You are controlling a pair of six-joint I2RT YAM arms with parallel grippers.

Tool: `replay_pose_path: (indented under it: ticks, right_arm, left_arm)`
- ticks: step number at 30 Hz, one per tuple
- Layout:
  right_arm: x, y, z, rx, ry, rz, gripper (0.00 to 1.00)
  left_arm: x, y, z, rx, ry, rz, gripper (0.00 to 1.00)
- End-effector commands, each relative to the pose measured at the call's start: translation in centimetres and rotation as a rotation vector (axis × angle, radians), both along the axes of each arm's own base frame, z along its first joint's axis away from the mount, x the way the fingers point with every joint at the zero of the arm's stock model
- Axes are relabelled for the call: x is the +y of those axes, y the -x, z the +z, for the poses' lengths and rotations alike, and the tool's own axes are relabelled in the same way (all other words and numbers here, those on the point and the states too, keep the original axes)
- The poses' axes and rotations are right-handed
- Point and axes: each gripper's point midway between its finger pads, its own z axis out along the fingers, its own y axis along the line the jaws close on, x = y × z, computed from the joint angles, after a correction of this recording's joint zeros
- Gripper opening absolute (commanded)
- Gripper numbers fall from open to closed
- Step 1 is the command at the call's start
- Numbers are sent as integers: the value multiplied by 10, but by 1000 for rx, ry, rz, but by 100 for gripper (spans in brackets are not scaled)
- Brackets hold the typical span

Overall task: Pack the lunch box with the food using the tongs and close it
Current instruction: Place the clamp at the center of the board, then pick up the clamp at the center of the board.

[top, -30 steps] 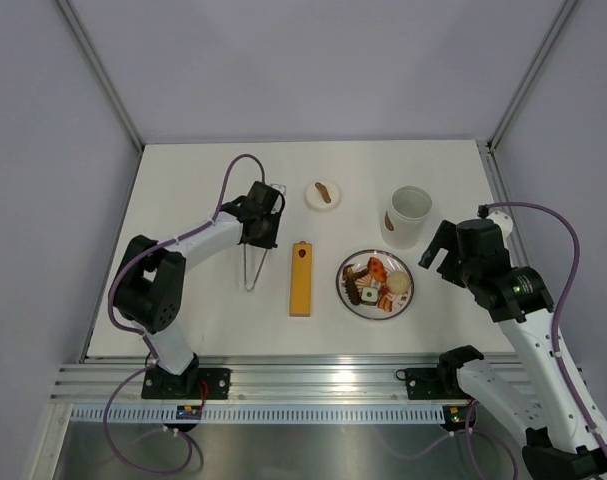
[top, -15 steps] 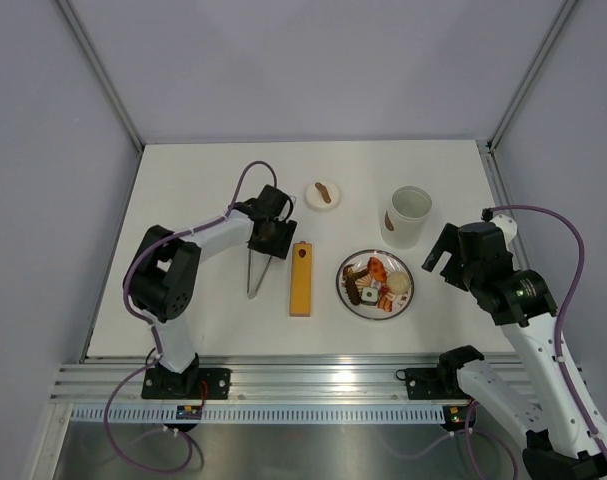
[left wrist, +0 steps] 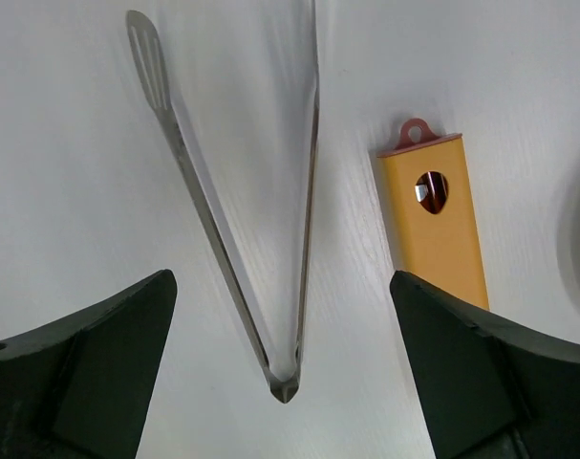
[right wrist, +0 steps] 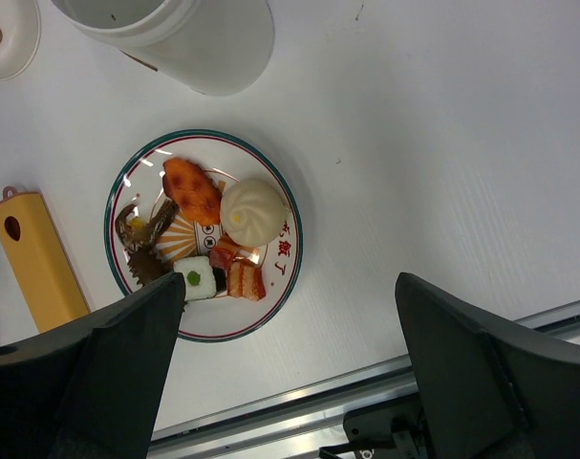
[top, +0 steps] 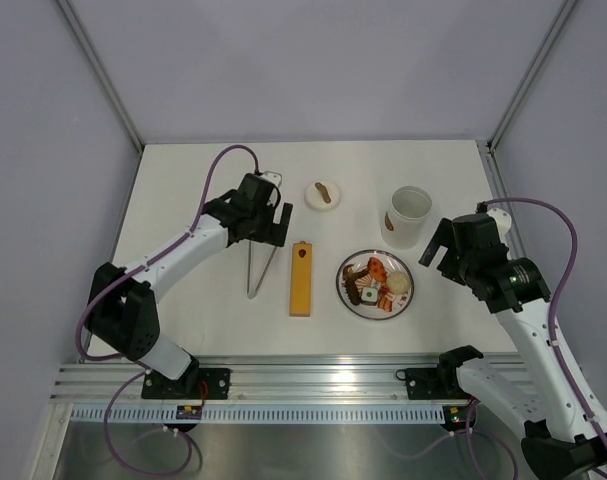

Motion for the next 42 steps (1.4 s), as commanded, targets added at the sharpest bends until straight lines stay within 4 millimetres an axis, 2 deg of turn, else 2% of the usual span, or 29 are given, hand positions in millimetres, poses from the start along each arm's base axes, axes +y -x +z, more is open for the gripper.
replay_pose_path:
  ticks: [1,4,7,9,12,16,20,28,34,39,42]
  right_arm:
    - [-1,-12,22,-76,-4,-17,100]
    - [0,-16,23,-79,-2,-14,99]
    - [2,-18,23,-78,-8,-14,99]
    - [4,-20,23,-79,-14,-6,99]
    - [6,-23,24,-81,-14,0,99]
    - [9,-27,24,-82,-22,6,99]
    - [11,-28,23,-80,-37,6,99]
    - [12,-24,24,-85,-48,9,100]
    - [10,-17,24,-86,-52,2,100]
    - [7,-12,26,-93,-56,-5,99]
    - [7,-11,27,-96,-57,-8,100]
  left_arm:
    - [15,-3,12,-46,-23,89,99]
    - [16,4,4,-29,-11,100,99]
    - [15,17,-21,45,-25,63,99]
    - [25,23,-38,65,-87,62,99]
    - [34,18,-35,13,-83,109,99]
    - [27,22,-41,58,-60,64,99]
    - [21,23,-55,91,-47,56,99]
    - [6,17,-77,134,10,60,99]
    - [12,8,-95,130,-1,129,99]
    - [14,2,-113,142,-14,163,93]
    - [14,-2,-117,133,-13,169,93]
